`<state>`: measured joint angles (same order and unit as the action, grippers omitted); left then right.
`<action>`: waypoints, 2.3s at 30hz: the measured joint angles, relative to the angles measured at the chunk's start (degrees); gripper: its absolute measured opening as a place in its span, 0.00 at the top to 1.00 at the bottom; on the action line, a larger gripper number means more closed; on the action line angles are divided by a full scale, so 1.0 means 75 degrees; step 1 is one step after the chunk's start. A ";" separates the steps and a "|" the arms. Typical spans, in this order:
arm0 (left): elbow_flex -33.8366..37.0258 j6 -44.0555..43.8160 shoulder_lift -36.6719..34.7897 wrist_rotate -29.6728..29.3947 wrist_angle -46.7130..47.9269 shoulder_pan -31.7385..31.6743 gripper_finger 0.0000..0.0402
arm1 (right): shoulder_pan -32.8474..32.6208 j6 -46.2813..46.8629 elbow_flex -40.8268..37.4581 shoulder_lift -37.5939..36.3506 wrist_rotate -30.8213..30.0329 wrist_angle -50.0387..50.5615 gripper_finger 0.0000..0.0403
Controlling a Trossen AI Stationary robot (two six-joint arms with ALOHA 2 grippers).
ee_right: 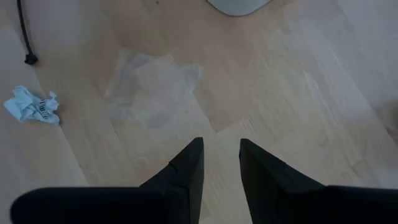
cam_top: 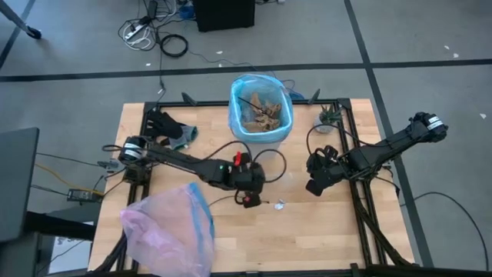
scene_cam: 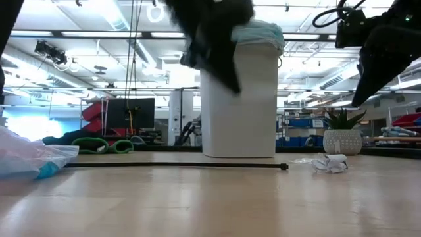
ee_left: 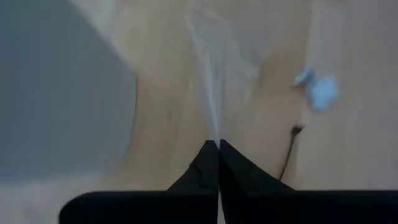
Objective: Place trash/remove bag and relplace
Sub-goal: Put the transparent plastic into the trash bin
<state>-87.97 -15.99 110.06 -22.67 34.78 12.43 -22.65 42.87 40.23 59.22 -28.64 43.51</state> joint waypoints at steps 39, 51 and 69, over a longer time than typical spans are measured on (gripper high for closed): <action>-0.3976 0.1443 0.0003 0.0262 0.2724 -0.3660 0.99 | -0.0313 0.0264 0.0000 0.0000 -0.0470 -0.0189 0.79; -0.4041 0.1457 0.0003 0.0722 0.2641 -0.3503 0.82 | -0.0370 0.0278 0.0000 0.0000 -0.0368 -0.0155 0.79; -0.5546 0.0477 -0.0015 0.0869 0.3332 -0.3262 0.36 | -0.0545 -0.0015 -0.2657 0.0003 0.0730 -0.4618 0.78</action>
<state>-129.57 -12.41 109.95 -16.15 59.77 -12.04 -26.74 42.76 20.30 59.24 -23.16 8.87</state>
